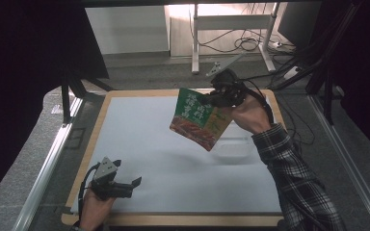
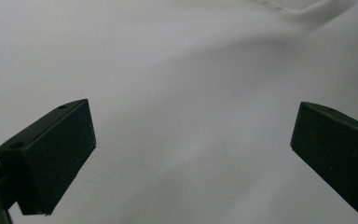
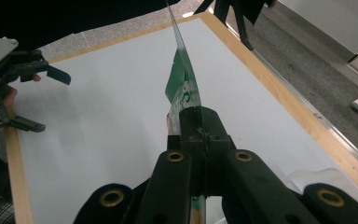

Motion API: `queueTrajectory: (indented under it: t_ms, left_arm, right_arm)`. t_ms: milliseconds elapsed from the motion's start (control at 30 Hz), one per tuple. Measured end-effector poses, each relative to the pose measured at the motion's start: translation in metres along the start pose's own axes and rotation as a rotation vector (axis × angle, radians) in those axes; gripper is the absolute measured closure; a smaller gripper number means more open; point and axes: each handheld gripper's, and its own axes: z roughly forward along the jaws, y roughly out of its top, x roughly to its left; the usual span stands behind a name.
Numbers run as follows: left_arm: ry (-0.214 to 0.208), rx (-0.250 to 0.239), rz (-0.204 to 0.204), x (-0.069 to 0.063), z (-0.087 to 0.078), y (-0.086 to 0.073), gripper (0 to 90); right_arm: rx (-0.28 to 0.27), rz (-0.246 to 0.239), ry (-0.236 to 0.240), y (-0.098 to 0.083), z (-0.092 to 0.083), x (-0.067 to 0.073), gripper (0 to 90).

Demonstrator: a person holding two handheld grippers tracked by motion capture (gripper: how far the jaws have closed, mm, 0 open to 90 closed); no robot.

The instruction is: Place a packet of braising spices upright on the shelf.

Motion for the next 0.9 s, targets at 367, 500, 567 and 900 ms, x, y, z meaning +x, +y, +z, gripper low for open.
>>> queueTrajectory:
  t_ms: [367,500,567,900]
  left_arm:
    - [0.000,0.004,0.002,0.000,0.000,0.000,0.0]
    - [0.001,0.011,0.010,0.000,0.001,0.000,0.0]
    - [0.001,0.009,0.010,0.000,0.001,0.000,0.0]
    - [0.002,0.013,0.011,-0.001,0.002,0.000,0.0]
  right_arm:
    - [0.019,-0.010,-0.070,-0.001,-0.009,-0.019,89.7]
    - [0.025,-0.007,-0.096,-0.006,-0.016,-0.027,89.7]
    - [0.028,-0.004,-0.106,-0.008,-0.020,-0.031,89.8]
    - [0.086,0.026,-0.131,-0.029,-0.032,-0.047,89.7]
